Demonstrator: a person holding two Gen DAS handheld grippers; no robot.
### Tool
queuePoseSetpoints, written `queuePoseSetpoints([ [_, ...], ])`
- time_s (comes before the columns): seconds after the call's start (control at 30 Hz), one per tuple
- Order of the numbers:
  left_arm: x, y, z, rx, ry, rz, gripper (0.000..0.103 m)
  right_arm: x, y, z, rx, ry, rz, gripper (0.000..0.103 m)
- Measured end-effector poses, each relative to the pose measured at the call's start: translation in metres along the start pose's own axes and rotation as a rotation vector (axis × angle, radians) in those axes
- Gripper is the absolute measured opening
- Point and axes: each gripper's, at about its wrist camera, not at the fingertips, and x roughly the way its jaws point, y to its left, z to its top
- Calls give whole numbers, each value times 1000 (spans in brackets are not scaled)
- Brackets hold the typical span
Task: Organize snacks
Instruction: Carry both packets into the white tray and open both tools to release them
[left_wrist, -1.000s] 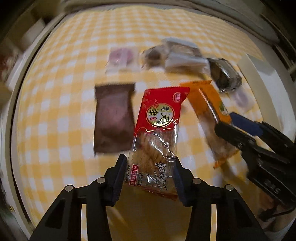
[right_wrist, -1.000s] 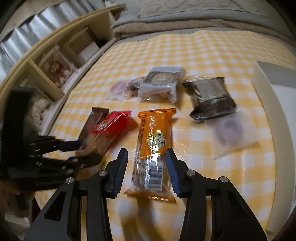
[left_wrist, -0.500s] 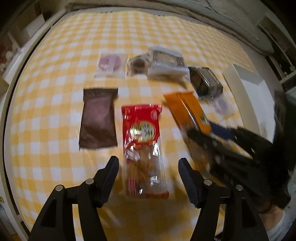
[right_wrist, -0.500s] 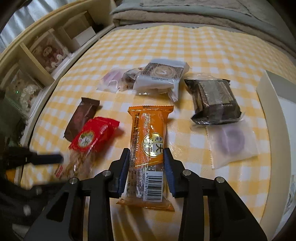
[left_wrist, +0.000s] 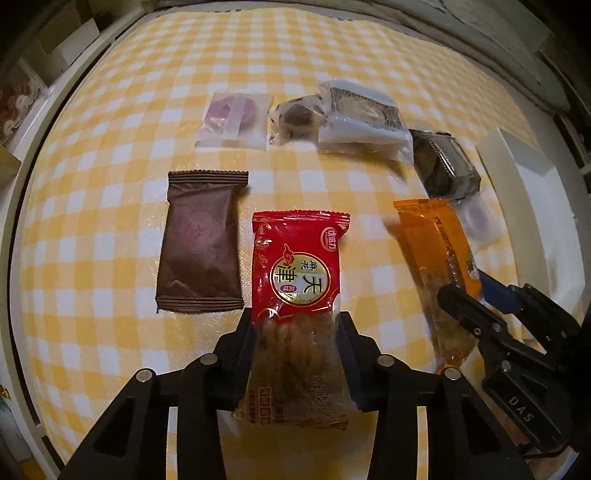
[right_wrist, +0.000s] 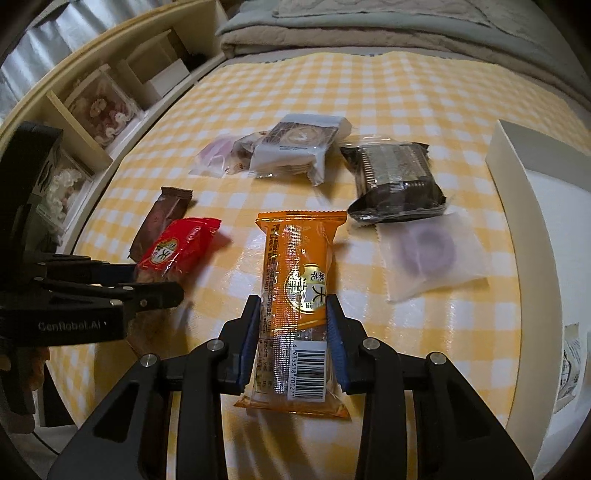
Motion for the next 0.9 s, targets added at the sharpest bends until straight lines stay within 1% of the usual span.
queuePoseSetpoints([
  [0.13,-17,0,-3,0,-48,10,38,-6,-1,4,6,-20,7,35],
  [0.27,-44,-1,-4,-18,-134,-1,36,-22,-1,14,0,-70,10,35],
  [0.33,-63,-3,-6,-13,-191,2,36,-33,0,21,-6,-104,10,35],
  [0.43,-86,-6,-11,-16,-253,-9,36,-50,1,30,-13,-148,12,35],
  [0.53,-110,-11,-19,-8,-320,5,36,-71,3,40,-34,-198,6,35],
  [0.73,-146,-20,-37,-29,-410,-4,36,-107,3,52,-71,-263,-10,35],
  [0.83,-163,-30,-46,-31,-455,3,36,-123,-1,57,-85,-279,-16,35],
  [0.9,-173,-37,-51,-26,-472,14,36,-135,-5,59,-97,-287,-31,35],
])
